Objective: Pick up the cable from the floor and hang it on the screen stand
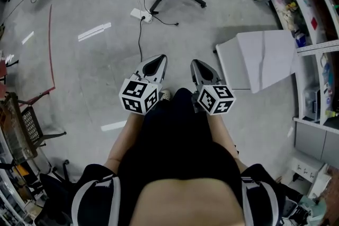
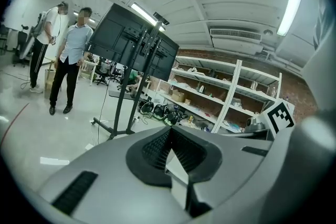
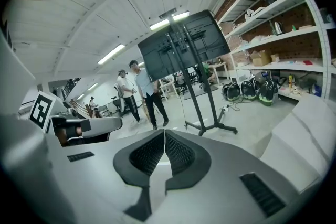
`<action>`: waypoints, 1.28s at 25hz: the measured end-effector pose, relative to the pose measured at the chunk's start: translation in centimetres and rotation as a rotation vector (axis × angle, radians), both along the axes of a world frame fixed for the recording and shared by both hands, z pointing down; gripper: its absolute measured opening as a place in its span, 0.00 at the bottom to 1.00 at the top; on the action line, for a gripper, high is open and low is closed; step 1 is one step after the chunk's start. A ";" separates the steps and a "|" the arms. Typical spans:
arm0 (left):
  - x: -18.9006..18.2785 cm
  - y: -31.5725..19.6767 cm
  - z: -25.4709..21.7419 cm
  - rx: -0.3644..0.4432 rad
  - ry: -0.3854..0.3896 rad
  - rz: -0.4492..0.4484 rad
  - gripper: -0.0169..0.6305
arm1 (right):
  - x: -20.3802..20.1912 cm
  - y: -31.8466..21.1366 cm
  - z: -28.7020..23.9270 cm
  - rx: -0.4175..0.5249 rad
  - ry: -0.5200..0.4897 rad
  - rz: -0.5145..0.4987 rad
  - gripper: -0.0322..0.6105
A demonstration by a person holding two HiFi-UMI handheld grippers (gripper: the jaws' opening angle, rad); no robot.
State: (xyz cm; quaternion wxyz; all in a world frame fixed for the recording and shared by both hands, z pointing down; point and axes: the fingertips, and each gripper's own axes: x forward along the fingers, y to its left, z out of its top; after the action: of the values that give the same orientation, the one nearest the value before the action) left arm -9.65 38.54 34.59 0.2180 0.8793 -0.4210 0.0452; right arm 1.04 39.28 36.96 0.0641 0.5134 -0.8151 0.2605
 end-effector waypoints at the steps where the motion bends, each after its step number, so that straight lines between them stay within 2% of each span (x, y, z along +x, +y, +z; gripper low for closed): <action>1: 0.0 0.1 0.0 0.000 0.000 0.002 0.04 | 0.4 -0.1 -0.2 0.005 -0.001 0.012 0.09; 7: 0.0 0.2 -0.2 0.004 0.002 -0.008 0.04 | 2.2 -0.5 -0.6 0.016 0.008 0.048 0.09; 14: -0.3 -1.4 0.1 -0.001 -0.009 -0.025 0.04 | 1.9 -2.8 -1.1 0.037 0.000 0.036 0.09; 25: 1.4 -7.9 0.5 -0.015 -0.028 -0.009 0.04 | 3.6 -9.2 -0.2 0.009 -0.008 0.063 0.09; 32: 2.8 -13.6 0.3 -0.036 -0.034 -0.012 0.04 | 4.9 -15.2 -0.7 0.012 -0.014 0.050 0.09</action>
State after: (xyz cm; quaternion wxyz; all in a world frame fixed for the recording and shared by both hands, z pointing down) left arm -6.84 24.90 34.86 0.2267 0.8718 -0.4292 0.0664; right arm 5.92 24.09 36.28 0.0485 0.5322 -0.8040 0.2606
